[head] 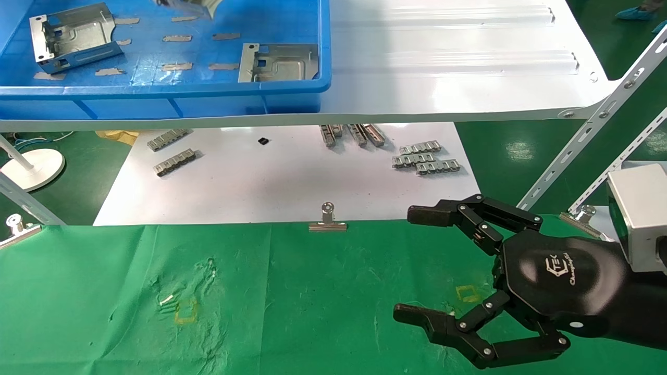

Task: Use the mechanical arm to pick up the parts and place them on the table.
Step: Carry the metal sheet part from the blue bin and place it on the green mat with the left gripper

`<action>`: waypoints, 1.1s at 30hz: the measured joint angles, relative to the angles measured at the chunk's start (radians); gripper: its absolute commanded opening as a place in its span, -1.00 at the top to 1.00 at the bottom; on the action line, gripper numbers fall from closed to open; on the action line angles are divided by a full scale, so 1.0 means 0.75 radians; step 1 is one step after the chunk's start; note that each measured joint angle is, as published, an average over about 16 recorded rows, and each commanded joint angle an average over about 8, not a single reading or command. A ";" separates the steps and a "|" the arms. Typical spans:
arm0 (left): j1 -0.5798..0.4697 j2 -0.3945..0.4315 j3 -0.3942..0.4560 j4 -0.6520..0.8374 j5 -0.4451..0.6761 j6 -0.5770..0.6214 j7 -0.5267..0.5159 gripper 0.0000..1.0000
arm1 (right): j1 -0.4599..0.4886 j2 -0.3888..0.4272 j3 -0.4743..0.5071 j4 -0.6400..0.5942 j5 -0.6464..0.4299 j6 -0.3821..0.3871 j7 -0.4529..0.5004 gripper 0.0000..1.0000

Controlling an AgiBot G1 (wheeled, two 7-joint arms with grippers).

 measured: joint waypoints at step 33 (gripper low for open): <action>0.427 -0.605 0.081 -0.961 -0.783 0.895 0.623 1.00 | 0.000 0.000 0.000 0.000 0.000 0.000 0.000 -1.00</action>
